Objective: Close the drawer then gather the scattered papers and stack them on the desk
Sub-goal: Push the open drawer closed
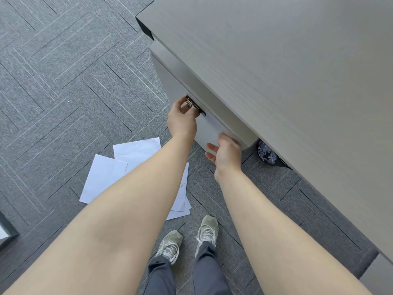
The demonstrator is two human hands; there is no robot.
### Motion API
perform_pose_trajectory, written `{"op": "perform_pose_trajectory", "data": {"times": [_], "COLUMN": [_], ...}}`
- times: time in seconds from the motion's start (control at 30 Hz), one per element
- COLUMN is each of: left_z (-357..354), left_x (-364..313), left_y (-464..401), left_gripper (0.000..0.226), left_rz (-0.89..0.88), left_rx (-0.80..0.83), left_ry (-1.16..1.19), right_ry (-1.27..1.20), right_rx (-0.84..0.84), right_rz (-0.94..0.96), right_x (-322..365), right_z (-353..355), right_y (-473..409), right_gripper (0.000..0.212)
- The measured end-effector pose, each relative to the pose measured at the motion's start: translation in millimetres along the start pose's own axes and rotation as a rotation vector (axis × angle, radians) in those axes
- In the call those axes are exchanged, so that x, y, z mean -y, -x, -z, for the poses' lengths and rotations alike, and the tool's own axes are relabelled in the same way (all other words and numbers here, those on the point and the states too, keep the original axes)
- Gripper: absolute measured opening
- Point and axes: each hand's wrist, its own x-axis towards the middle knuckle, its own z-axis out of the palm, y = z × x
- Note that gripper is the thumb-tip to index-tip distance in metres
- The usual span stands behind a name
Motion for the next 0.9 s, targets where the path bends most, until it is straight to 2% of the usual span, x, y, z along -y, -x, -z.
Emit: {"op": "perform_pose_trajectory", "data": {"times": [0.1, 0.57, 0.8, 0.9], "left_z": [0, -1, 7, 11], "left_x": [0, -2, -7, -8], "left_y": [-1, -8, -7, -13], "left_gripper": [0.049, 0.034, 0.025, 0.025], "left_rz": [0.0, -0.046, -0.327, -0.451], "left_rx": [0.002, -0.021, -0.093, -0.069], "left_ry": [-0.002, -0.062, -0.631, -0.928], "right_ry": [0.017, 0.042, 0.118, 0.144], "right_rx": [-0.01, -0.009, 0.034, 0.053], "right_rz": [0.01, 0.029, 0.036, 0.039], "right_x": [-1, 0, 0, 1], "right_z": [-1, -3, 1, 3], "right_y": [-1, -1, -2, -4], "right_gripper": [0.037, 0.043, 0.044, 0.044]}}
